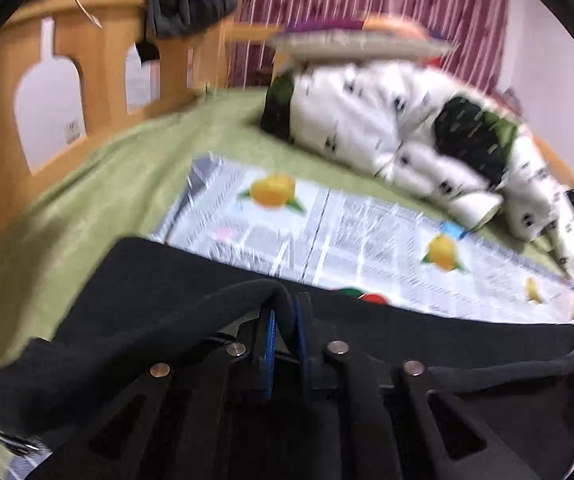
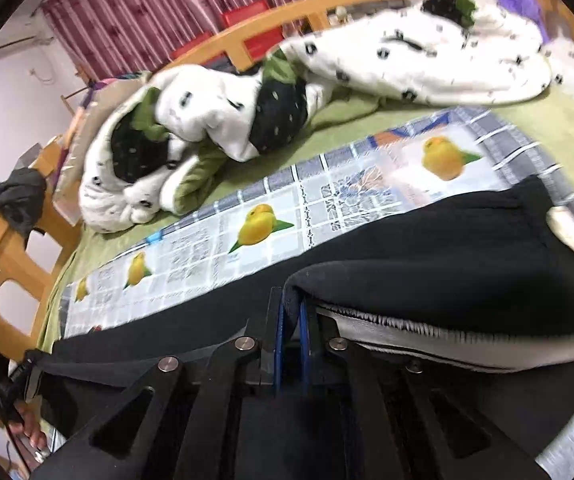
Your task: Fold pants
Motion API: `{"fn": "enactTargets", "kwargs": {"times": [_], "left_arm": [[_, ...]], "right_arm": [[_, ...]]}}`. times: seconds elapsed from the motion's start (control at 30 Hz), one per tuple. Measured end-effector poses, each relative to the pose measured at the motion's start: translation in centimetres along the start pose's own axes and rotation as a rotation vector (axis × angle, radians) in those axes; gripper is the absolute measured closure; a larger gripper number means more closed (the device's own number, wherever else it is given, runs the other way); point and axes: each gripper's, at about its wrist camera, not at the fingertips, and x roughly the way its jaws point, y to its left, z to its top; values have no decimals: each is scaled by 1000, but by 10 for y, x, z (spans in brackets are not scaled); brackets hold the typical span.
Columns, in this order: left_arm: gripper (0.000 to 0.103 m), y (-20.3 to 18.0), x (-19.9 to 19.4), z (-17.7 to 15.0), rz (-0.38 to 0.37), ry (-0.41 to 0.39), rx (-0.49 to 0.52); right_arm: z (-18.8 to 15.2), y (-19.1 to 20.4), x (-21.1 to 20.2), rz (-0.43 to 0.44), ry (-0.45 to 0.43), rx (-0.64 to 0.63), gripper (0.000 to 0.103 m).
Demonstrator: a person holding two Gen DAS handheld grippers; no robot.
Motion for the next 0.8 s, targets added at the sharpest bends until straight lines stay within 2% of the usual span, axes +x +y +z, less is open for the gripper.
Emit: {"fn": "enactTargets", "kwargs": {"times": [0.07, 0.1, 0.13, 0.2, 0.23, 0.3, 0.47, 0.6, 0.67, 0.8], "left_arm": [[82, -2, 16, -2, 23, 40, -23], [70, -2, 16, -4, 1, 33, -30], [51, -1, 14, -6, -18, 21, -38], [32, 0, 3, -12, -28, -12, -51], [32, 0, -4, -15, -33, -27, -48], [32, -1, -17, -21, -25, -23, -33], [32, 8, -50, -39, -49, 43, -54], [32, 30, -85, -78, -56, 70, -71], [32, 46, -95, -104, -75, 116, -98], [32, 73, -100, -150, -143, 198, -183]], "right_arm": [[3, 0, 17, 32, -11, 20, 80], [2, 4, 20, 42, -20, 11, 78], [-1, 8, 20, 58, -27, -10, 72], [-8, 17, 16, 67, -41, -52, 64], [-13, 21, 13, 48, -43, -77, 59], [-24, 26, 5, 12, -12, -123, 59], [-58, 14, -41, -33, 16, -141, 56], [-88, -12, -87, -86, 8, -122, 51], [-106, -29, -108, -133, 9, -108, 47], [-134, -62, -124, -132, 39, -31, 46]]}}
